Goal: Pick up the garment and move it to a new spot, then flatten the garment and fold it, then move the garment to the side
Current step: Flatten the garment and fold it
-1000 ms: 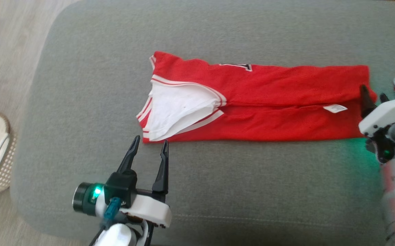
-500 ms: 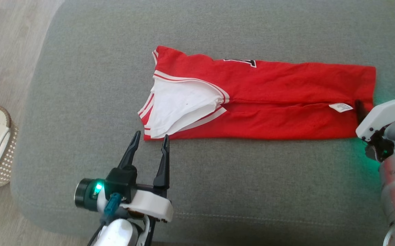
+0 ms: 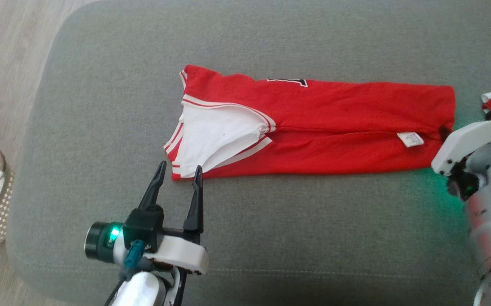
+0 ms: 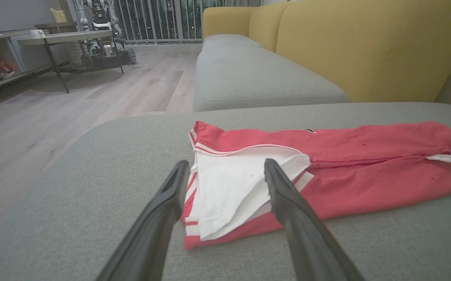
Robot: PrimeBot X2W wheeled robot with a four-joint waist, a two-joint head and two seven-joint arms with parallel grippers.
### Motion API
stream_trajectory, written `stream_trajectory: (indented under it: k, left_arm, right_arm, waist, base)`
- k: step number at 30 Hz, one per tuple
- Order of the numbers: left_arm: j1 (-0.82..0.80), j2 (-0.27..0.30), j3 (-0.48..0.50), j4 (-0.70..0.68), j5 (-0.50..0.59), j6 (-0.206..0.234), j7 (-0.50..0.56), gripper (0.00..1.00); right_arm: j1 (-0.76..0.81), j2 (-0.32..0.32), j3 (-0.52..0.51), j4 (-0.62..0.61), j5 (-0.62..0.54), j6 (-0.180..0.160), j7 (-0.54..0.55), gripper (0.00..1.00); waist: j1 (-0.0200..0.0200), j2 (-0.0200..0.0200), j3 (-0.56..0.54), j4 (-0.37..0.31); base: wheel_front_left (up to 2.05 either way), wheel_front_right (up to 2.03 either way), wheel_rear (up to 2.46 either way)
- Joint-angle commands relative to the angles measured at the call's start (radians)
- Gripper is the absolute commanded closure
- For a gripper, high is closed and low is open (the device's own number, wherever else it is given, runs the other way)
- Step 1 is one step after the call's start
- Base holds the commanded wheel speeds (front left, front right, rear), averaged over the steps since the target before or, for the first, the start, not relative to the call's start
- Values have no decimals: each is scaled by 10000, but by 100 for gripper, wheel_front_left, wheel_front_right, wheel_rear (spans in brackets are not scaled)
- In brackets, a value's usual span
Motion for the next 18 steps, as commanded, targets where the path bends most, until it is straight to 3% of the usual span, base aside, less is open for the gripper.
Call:
stream_trajectory:
  k: [1,7,10,14,18]
  left_arm:
    - [-115,-18,433,-350,123,62,-122,0]
    - [58,-67,553,-451,367,140,-122,0]
    - [134,-78,598,-451,456,144,-122,0]
    - [215,-77,642,-426,540,148,-122,0]
    - [322,-88,664,-361,602,122,-122,0]
  right_arm:
    - [-569,-299,303,-470,8,-4,-109,100]
    - [-1008,-1206,902,-1099,274,-4,192,100]
    - [-1023,-1363,1186,-1462,388,-4,406,100]
    - [-956,-1165,1642,-1809,711,-4,646,100]
    - [-642,-452,2507,-2498,1451,-4,1053,100]
  waist:
    - [0,0,-106,-115]
    - [0,0,-351,-235]
    - [0,0,-477,-187]
    - [0,0,-594,-72]
    - [0,0,-771,160]
  base:
    - [0,0,0]
    - [0,0,0]
    - [0,0,0]
    - [0,0,0]
    - [0,0,0]
